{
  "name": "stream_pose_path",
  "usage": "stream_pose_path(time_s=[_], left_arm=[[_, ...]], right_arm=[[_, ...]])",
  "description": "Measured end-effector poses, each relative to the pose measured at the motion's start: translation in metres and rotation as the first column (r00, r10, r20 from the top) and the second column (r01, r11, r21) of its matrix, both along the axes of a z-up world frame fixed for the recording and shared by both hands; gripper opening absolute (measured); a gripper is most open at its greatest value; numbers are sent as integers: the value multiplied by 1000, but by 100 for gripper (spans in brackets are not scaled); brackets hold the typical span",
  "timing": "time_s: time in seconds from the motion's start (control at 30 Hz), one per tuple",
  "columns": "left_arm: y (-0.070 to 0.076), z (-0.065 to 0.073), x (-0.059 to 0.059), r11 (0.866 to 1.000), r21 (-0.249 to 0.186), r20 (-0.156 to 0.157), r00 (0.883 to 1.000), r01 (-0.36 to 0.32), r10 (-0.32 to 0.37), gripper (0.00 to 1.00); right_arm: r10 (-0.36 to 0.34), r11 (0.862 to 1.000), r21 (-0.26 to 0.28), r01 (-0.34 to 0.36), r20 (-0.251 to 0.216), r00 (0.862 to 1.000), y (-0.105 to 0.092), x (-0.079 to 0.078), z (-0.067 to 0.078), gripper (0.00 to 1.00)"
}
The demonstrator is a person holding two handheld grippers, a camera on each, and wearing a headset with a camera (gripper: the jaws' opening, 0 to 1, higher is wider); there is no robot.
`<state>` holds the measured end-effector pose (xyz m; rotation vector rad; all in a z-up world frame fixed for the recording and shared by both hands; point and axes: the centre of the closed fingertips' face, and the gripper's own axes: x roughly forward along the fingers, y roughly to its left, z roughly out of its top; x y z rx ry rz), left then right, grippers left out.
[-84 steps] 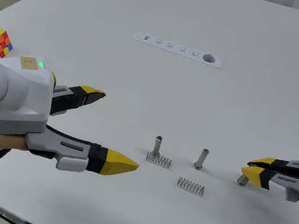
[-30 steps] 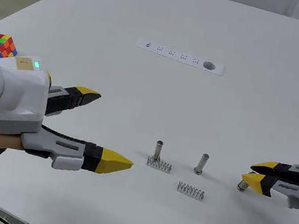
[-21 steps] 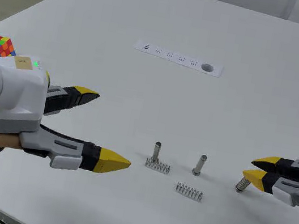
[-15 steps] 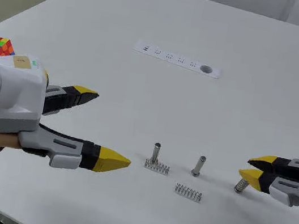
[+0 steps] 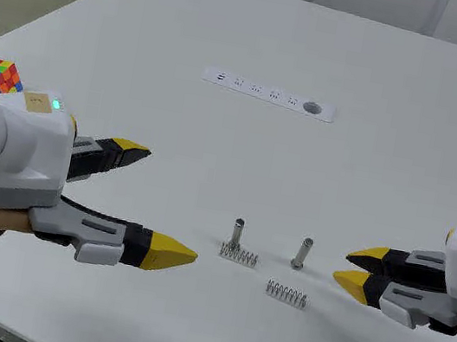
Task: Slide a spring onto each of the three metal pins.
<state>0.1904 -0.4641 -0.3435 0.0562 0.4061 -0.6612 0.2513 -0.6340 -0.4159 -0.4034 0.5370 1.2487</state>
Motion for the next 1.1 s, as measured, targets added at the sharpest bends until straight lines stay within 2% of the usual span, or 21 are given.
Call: stream_pose_path(time_s=[0.27, 0.5, 0.9, 1.1], left_arm=[[2, 0, -1, 1000, -13, -2, 1000, -6, 6, 96], [12, -6, -2, 1000, -8, -21, 999, -27, 27, 96], [15, -21, -5, 999, -6, -61, 997, -41, 40, 95], [12, -22, -2, 999, -7, -66, 997, -36, 36, 95]], right_arm=[[52, 998, -31, -53, -34, 998, 15, -15, -22, 18], [96, 993, -63, -99, -51, 994, 21, -23, -38, 18], [92, 992, -74, -99, -97, 991, 30, -20, -60, 18], [106, 990, -85, -115, -109, 988, 30, -22, -67, 18]])
